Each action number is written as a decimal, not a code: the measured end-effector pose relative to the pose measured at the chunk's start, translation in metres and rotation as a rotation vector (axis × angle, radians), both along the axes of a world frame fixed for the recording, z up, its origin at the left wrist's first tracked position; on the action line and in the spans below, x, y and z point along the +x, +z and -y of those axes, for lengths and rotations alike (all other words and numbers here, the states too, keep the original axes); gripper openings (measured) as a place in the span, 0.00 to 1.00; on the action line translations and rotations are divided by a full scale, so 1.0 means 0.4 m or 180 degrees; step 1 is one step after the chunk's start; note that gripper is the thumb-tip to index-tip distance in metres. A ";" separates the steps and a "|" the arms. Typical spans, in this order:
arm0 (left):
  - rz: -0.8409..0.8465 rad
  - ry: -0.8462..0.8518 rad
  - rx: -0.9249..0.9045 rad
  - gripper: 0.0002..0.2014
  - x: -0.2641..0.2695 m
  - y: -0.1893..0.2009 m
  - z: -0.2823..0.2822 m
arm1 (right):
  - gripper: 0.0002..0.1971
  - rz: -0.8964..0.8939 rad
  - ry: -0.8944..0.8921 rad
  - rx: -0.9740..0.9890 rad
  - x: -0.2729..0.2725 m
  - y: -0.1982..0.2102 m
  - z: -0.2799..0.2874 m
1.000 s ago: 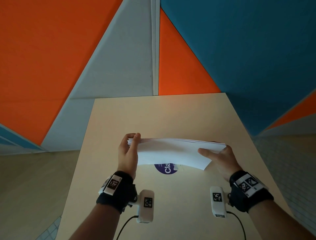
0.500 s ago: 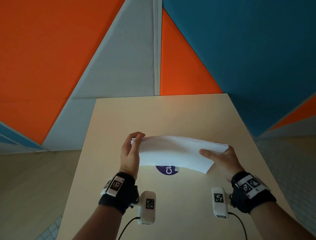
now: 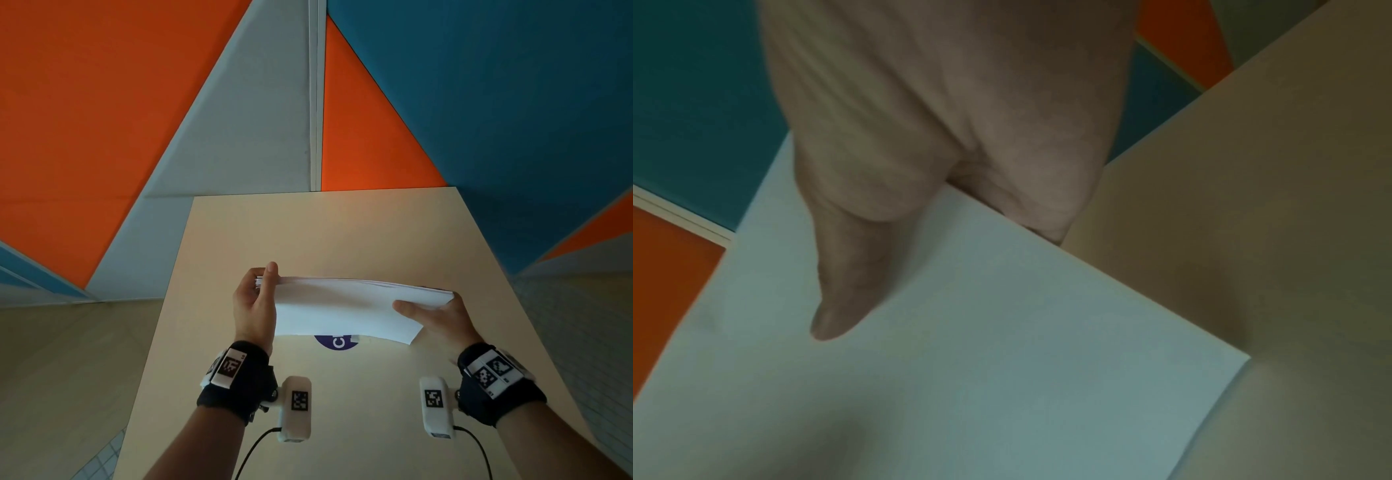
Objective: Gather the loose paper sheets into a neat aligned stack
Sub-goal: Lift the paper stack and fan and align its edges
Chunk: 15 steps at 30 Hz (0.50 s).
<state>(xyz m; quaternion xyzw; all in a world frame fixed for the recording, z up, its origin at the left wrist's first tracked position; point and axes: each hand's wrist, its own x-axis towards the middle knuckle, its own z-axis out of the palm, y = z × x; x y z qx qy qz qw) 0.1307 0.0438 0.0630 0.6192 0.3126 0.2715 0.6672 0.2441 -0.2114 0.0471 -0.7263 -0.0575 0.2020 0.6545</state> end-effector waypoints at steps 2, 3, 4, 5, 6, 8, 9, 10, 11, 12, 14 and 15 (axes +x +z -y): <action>-0.0036 0.0008 -0.0009 0.17 0.002 -0.005 -0.001 | 0.10 0.0001 -0.0030 -0.0052 0.001 -0.005 -0.001; -0.0048 0.0025 0.0014 0.17 0.003 -0.005 -0.003 | 0.10 0.0009 -0.0022 -0.0024 0.001 -0.004 -0.001; -0.0041 0.0050 0.0041 0.17 0.004 -0.002 -0.003 | 0.09 0.0007 -0.0013 0.0047 0.000 -0.001 -0.001; -0.0020 0.0077 0.0070 0.18 0.006 0.002 -0.004 | 0.09 -0.0006 -0.0011 0.0141 -0.001 0.000 -0.001; 0.0004 0.0093 0.0105 0.19 0.008 0.005 -0.004 | 0.09 -0.0034 -0.0016 0.0204 -0.001 0.000 -0.001; 0.0027 0.0062 0.0134 0.20 0.009 0.004 0.000 | 0.10 -0.0052 -0.0008 0.0136 -0.003 -0.007 -0.001; 0.0022 0.0035 0.0134 0.19 0.008 0.000 0.004 | 0.10 -0.0050 0.0008 0.0046 -0.005 -0.014 0.000; 0.0027 0.0014 0.0127 0.17 0.006 -0.003 0.007 | 0.10 -0.0071 0.0007 -0.0032 -0.007 -0.021 0.001; 0.0044 0.0001 0.0108 0.13 0.005 -0.005 0.010 | 0.10 -0.0098 -0.0006 -0.0067 -0.007 -0.025 0.001; 0.0059 -0.0015 0.0078 0.10 0.004 -0.007 0.010 | 0.09 -0.0123 -0.0027 -0.0071 -0.009 -0.027 0.000; 0.0071 -0.0049 0.0027 0.09 0.003 -0.003 0.007 | 0.09 -0.0109 -0.0054 -0.0069 -0.010 -0.026 -0.001; 0.0097 -0.0054 0.0024 0.10 0.005 0.000 0.004 | 0.08 -0.0070 -0.0059 -0.0074 -0.009 -0.025 -0.001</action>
